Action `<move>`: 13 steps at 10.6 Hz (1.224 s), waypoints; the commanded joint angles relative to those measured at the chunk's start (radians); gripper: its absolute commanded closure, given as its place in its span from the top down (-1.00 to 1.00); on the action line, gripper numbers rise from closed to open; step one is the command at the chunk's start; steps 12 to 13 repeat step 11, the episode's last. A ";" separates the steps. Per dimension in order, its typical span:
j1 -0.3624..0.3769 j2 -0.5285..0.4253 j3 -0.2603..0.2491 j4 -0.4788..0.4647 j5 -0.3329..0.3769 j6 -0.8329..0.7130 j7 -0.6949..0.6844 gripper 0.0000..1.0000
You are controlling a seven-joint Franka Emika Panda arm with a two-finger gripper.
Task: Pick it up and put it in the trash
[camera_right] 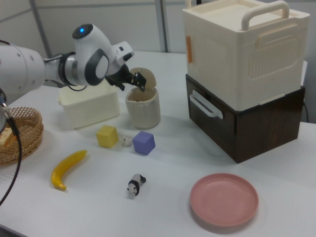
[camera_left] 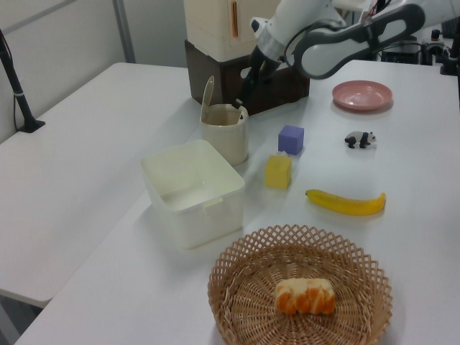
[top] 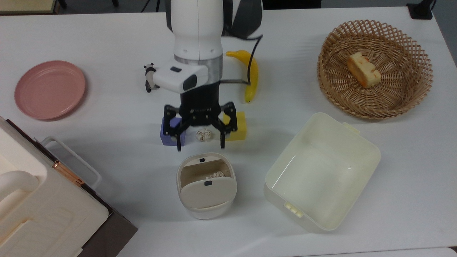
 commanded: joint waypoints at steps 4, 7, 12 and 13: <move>0.007 -0.282 -0.005 -0.077 -0.016 -0.668 0.013 1.00; -0.006 -0.390 -0.007 -0.082 -0.016 -0.874 0.004 1.00; -0.003 -0.405 -0.003 -0.093 -0.016 -0.898 0.014 1.00; -0.003 -0.405 -0.003 -0.093 -0.016 -0.898 0.014 1.00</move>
